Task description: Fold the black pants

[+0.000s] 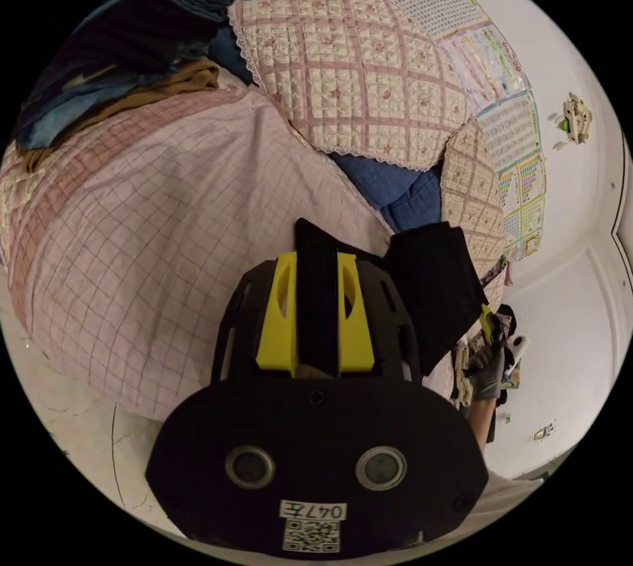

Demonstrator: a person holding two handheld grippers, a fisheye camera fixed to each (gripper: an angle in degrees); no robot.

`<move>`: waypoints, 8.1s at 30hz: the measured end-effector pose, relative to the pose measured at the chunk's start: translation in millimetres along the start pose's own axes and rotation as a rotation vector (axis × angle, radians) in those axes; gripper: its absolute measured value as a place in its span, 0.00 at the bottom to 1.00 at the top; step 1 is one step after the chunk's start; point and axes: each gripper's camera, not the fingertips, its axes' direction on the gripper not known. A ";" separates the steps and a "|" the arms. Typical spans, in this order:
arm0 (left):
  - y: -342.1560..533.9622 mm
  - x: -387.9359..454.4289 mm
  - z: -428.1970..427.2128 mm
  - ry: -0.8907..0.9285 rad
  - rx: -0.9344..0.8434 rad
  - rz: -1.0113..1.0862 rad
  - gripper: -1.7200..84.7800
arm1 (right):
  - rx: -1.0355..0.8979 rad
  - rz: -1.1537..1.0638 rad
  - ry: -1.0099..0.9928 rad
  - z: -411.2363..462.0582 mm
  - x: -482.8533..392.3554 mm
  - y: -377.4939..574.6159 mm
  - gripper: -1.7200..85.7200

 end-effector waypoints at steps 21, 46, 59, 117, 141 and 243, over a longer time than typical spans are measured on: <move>10.4 137.0 121.3 -0.342 -0.206 0.282 0.08 | -0.114 0.479 0.081 -89.8 335.0 162.0 0.16; -86.0 440.9 171.7 -0.450 0.298 0.767 0.01 | 0.191 -0.224 0.611 -105.6 288.7 95.4 0.01; -71.2 448.9 361.8 -0.356 -0.056 0.841 0.15 | -0.141 0.252 0.497 -37.2 482.3 181.3 0.08; 44.9 87.9 95.6 -0.161 0.299 0.391 0.07 | -0.243 0.272 0.574 151.6 505.8 107.0 0.08; 75.1 182.7 161.4 -0.458 0.151 0.654 0.02 | -0.661 -0.513 0.578 412.6 341.8 -135.5 0.02; -131.0 -90.3 -395.9 0.038 0.208 -0.022 0.01 | 0.081 0.646 0.250 -418.3 287.3 460.7 0.19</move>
